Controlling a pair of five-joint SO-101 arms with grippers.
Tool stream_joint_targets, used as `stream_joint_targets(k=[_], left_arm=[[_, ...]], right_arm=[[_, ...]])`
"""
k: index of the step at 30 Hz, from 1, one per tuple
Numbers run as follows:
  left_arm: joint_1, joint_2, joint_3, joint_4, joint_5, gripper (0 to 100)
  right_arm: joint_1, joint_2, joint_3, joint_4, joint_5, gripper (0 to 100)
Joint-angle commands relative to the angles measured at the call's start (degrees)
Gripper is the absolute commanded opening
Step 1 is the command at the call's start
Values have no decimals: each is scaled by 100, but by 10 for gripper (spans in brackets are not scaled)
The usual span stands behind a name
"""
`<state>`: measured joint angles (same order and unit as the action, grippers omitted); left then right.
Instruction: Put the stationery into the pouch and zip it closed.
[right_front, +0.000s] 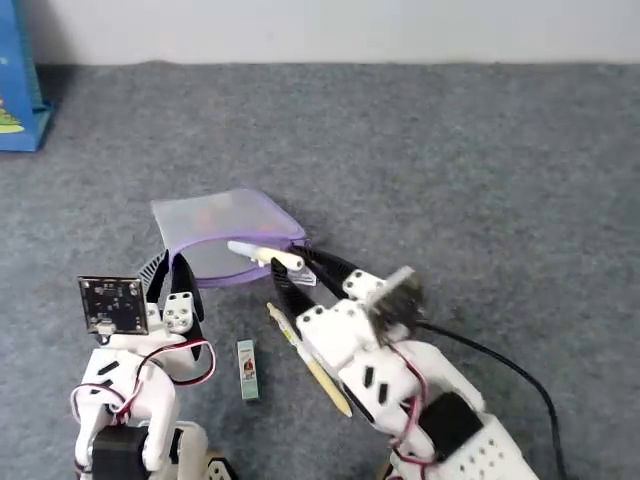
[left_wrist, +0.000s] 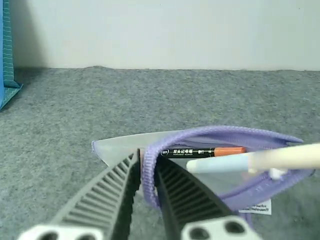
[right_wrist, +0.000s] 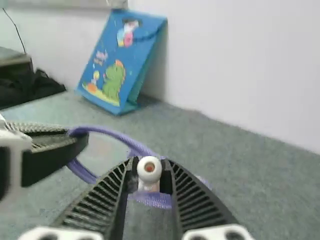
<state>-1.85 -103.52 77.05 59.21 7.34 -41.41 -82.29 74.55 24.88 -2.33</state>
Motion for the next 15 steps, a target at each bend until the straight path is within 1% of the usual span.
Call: stream_joint_targets(k=[1,4,7,11,13,15], left_arm=[[53,-97,-338,9,-88,12],[53,-97,-330,9,-97,12],[44,-97,-330,9,-97,12],[0,-97,-330,9,-97,12],[0,-97,-330,9,-97,12],[0,-97,-330,9,-97,12]], right_arm=[[-40,813,-325,-242,26,8],[-22,1631,-765,-233,-18,9],[-22,2396,-1213,-233,-237,9],[-48,3196,-1679,-84,-132,11],[-48,3424,-1908,163,-132,46],[-48,3477,-2075,523,-141,125]])
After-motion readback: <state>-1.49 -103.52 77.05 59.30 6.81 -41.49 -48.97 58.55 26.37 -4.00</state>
